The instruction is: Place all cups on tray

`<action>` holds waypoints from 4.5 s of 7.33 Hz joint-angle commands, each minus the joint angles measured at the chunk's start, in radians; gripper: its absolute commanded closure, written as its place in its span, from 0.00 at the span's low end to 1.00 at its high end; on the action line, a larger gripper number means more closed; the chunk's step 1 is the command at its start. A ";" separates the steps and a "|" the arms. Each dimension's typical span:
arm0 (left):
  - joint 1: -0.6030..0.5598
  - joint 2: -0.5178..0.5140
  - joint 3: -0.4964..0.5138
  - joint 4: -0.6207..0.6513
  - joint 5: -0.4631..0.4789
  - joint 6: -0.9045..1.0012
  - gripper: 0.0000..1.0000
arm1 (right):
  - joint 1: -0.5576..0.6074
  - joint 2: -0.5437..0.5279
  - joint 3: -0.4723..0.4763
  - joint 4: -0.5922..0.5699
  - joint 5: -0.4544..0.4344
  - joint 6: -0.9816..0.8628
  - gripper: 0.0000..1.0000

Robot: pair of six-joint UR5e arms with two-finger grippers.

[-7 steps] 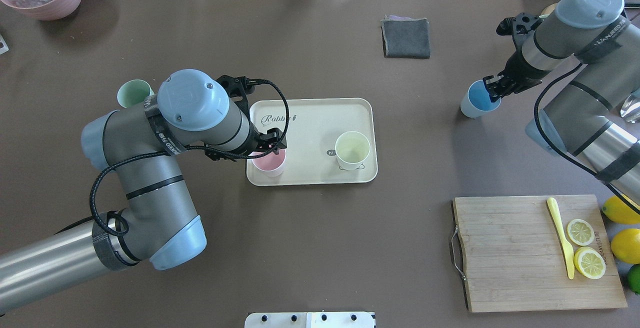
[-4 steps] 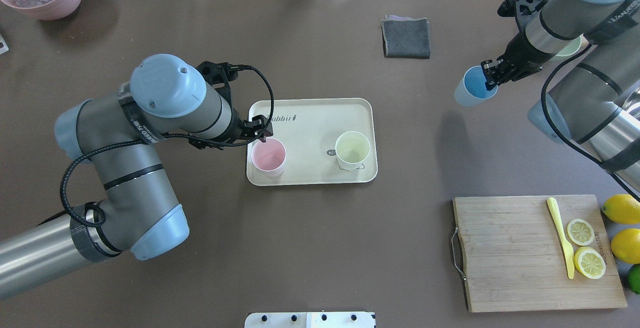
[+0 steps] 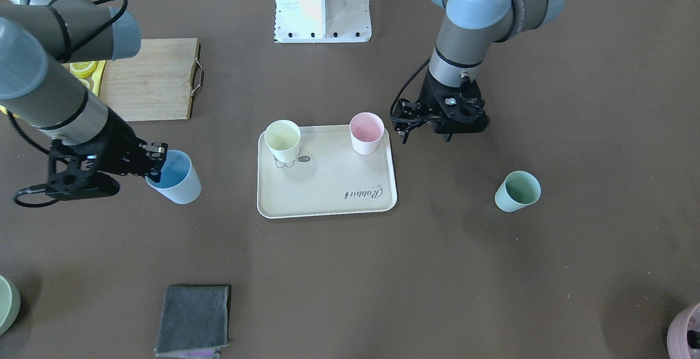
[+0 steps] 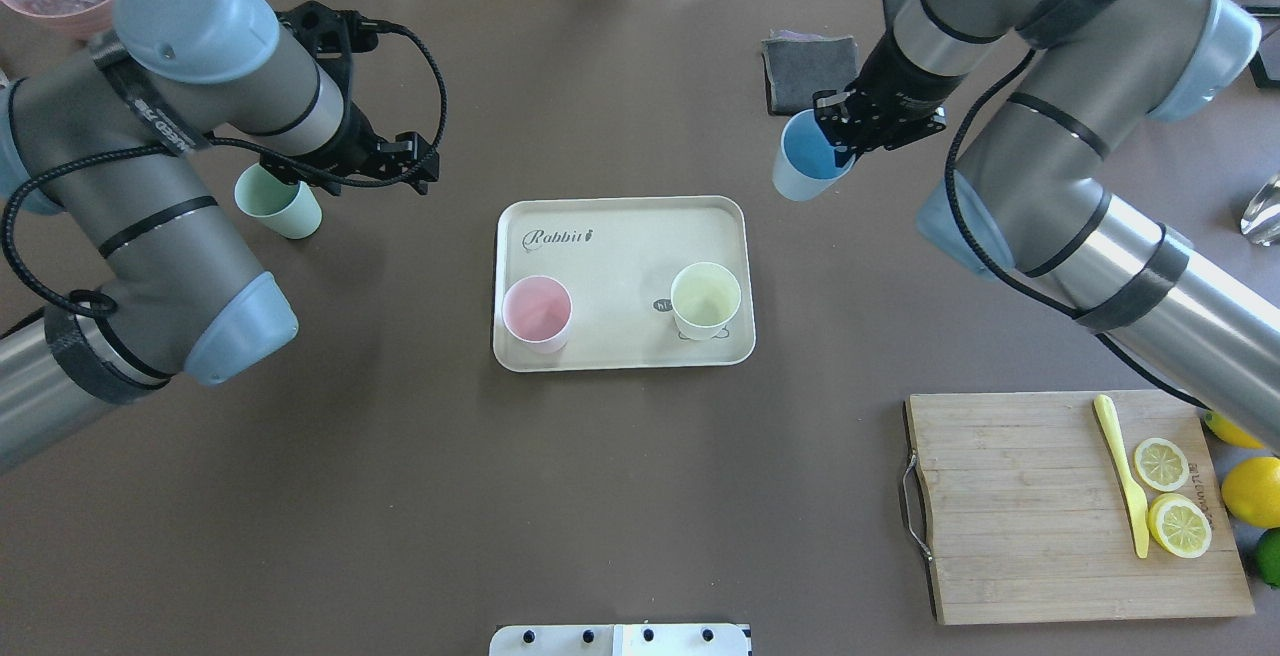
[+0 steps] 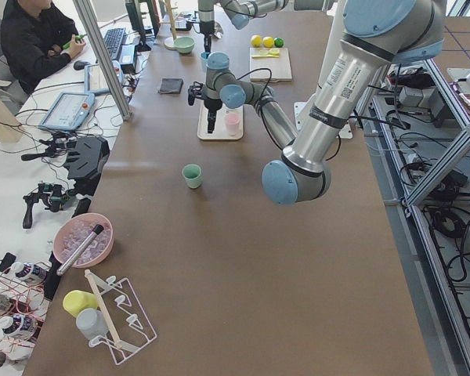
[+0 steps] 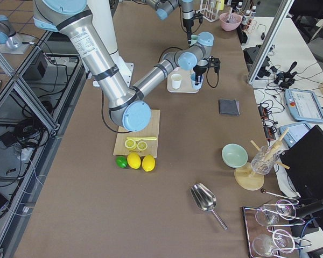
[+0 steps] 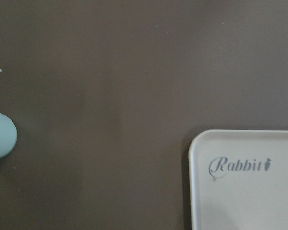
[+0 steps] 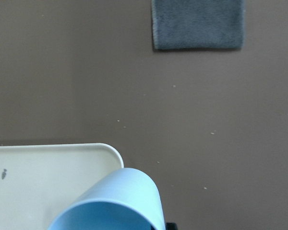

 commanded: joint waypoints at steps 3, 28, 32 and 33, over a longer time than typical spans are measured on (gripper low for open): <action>-0.111 0.103 0.067 -0.106 -0.072 0.163 0.04 | -0.103 0.133 -0.226 0.122 -0.079 0.074 1.00; -0.159 0.110 0.242 -0.318 -0.202 0.191 1.00 | 0.041 0.126 -0.057 0.005 0.019 0.177 0.00; -0.049 -0.102 0.185 -0.112 -0.191 -0.069 1.00 | 0.102 0.039 0.018 -0.084 0.030 0.013 0.00; 0.017 -0.137 0.190 -0.112 -0.119 -0.132 1.00 | 0.131 -0.006 0.032 -0.089 0.033 -0.066 0.00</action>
